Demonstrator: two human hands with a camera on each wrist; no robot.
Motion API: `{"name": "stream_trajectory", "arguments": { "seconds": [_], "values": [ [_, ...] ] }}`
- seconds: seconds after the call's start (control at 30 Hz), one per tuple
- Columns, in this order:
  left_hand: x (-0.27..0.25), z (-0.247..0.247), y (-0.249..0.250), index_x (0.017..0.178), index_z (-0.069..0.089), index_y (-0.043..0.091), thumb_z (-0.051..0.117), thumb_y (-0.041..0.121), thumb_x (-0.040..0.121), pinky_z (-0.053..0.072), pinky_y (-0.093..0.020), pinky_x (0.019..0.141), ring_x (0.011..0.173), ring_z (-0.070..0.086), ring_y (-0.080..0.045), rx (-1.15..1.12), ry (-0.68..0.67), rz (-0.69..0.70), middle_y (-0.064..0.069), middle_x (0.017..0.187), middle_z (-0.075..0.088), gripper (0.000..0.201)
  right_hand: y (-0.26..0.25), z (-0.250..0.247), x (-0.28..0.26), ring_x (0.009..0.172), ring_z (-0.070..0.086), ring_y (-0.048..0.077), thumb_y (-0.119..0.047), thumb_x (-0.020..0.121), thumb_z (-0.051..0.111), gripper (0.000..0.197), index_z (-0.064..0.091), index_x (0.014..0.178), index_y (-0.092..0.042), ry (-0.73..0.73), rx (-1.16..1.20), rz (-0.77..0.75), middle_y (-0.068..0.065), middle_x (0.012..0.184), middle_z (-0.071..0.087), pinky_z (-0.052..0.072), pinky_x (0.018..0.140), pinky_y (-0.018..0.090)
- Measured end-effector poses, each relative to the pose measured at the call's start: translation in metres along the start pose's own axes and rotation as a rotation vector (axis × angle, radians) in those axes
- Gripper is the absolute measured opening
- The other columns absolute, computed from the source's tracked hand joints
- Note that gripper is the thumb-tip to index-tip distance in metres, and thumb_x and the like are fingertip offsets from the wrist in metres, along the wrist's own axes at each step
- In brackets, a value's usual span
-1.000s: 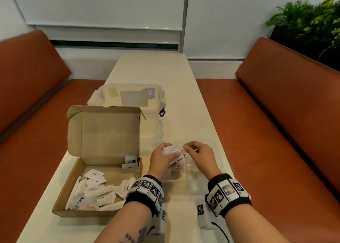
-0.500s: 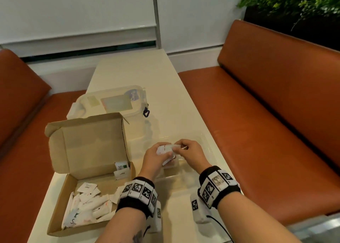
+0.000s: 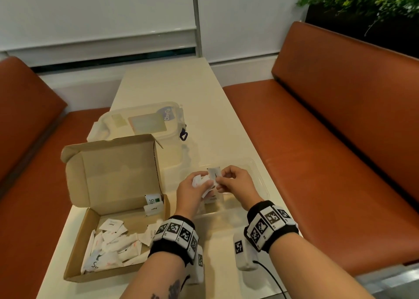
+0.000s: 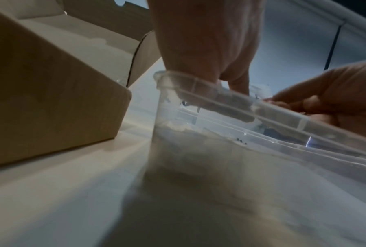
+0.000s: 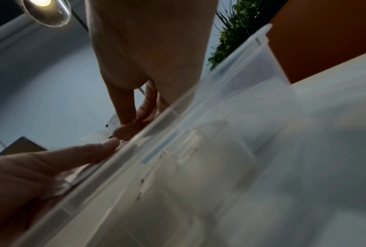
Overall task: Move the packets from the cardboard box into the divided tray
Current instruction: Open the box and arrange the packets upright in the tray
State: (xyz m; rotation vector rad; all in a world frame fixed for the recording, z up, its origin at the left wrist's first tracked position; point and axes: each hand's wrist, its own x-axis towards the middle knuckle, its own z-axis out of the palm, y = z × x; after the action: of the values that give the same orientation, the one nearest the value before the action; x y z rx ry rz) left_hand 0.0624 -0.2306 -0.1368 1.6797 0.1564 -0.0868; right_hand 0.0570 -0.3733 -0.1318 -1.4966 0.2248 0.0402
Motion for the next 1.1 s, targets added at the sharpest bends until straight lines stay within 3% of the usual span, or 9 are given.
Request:
{"name": "stream_trajectory", "arguments": {
  "seconds": [0.17,0.23,0.3,0.43,0.5,0.6,0.7,0.93,1.1],
  "values": [
    [-0.002,-0.002,0.006,0.087,0.067,0.015,0.067,-0.003,0.082,0.057,-0.027,0.058,0.071,0.070,-0.018,-0.070,-0.087,-0.040,-0.011,0.090,0.066,0.018,-0.003,0.002,-0.001,0.065,0.053,0.004,-0.014,0.079,0.072,0.019,0.062,0.095,-0.015,0.009,-0.281,-0.085,-0.006,0.080,0.059,0.043,0.057,0.011],
    [-0.002,-0.003,0.009,0.089,0.068,0.010,0.062,-0.004,0.083,0.056,-0.024,0.057,0.067,0.066,-0.013,0.015,-0.154,-0.013,-0.011,0.088,0.064,0.017,-0.010,0.002,0.001,0.067,0.049,0.001,-0.018,0.080,0.072,0.029,0.064,0.108,-0.022,-0.024,-0.366,-0.148,-0.009,0.083,0.056,0.040,0.059,0.005],
    [-0.003,-0.004,0.012,0.090,0.069,0.012,0.061,-0.004,0.082,0.057,-0.026,0.059,0.071,0.065,-0.017,0.053,-0.157,0.011,-0.011,0.090,0.065,0.019,-0.018,0.002,0.003,0.066,0.048,0.002,-0.016,0.082,0.068,0.024,0.068,0.105,-0.024,-0.070,-0.492,-0.180,-0.008,0.079,0.057,0.039,0.059,0.006],
    [-0.003,-0.009,0.006,0.097,0.068,0.015,0.061,0.005,0.086,0.059,-0.026,0.069,0.084,0.066,-0.020,-0.026,0.029,0.062,-0.010,0.098,0.064,0.016,-0.022,0.002,0.003,0.061,0.053,0.011,-0.003,0.078,0.063,0.011,0.066,0.084,-0.012,-0.041,-0.550,-0.116,0.001,0.067,0.059,0.048,0.065,0.025],
    [-0.002,-0.011,-0.001,0.102,0.067,0.018,0.062,0.014,0.089,0.057,-0.029,0.076,0.090,0.066,-0.018,-0.015,0.126,0.076,-0.007,0.098,0.066,0.015,-0.016,0.005,0.000,0.065,0.057,0.013,-0.004,0.078,0.063,0.011,0.061,0.078,-0.014,-0.062,-0.592,-0.088,0.002,0.070,0.062,0.049,0.066,0.026],
    [-0.002,-0.013,-0.006,0.098,0.065,0.027,0.061,0.023,0.089,0.050,-0.025,0.077,0.086,0.064,-0.009,0.068,0.215,0.113,0.003,0.091,0.069,0.011,-0.001,0.011,-0.001,0.084,0.054,0.013,-0.014,0.079,0.071,0.011,0.063,0.074,-0.018,-0.073,-0.780,-0.104,-0.001,0.084,0.064,0.042,0.076,0.024],
    [-0.003,-0.013,-0.006,0.095,0.064,0.031,0.061,0.023,0.089,0.047,-0.018,0.071,0.084,0.063,-0.009,0.090,0.225,0.130,0.011,0.085,0.067,0.011,0.007,0.013,0.000,0.103,0.041,0.016,-0.027,0.081,0.072,0.012,0.068,0.081,-0.016,0.011,-0.973,-0.160,0.001,0.103,0.057,0.034,0.089,0.026],
    [-0.002,-0.012,-0.005,0.098,0.066,0.029,0.060,0.020,0.089,0.053,-0.042,0.090,0.094,0.066,-0.024,0.093,0.184,0.098,-0.003,0.094,0.069,0.013,-0.008,0.017,0.011,0.112,0.037,0.028,-0.020,0.088,0.061,0.017,0.070,0.098,-0.009,-0.100,-1.325,-0.205,0.007,0.114,0.051,0.040,0.090,0.029],
    [-0.003,-0.013,-0.004,0.098,0.066,0.027,0.060,0.020,0.089,0.053,-0.042,0.089,0.094,0.065,-0.023,0.105,0.185,0.097,-0.003,0.094,0.069,0.013,-0.005,0.023,0.012,0.115,0.036,0.028,-0.012,0.089,0.057,0.018,0.068,0.102,-0.007,-0.121,-1.427,-0.216,0.009,0.119,0.049,0.047,0.092,0.033]
  ]
}}
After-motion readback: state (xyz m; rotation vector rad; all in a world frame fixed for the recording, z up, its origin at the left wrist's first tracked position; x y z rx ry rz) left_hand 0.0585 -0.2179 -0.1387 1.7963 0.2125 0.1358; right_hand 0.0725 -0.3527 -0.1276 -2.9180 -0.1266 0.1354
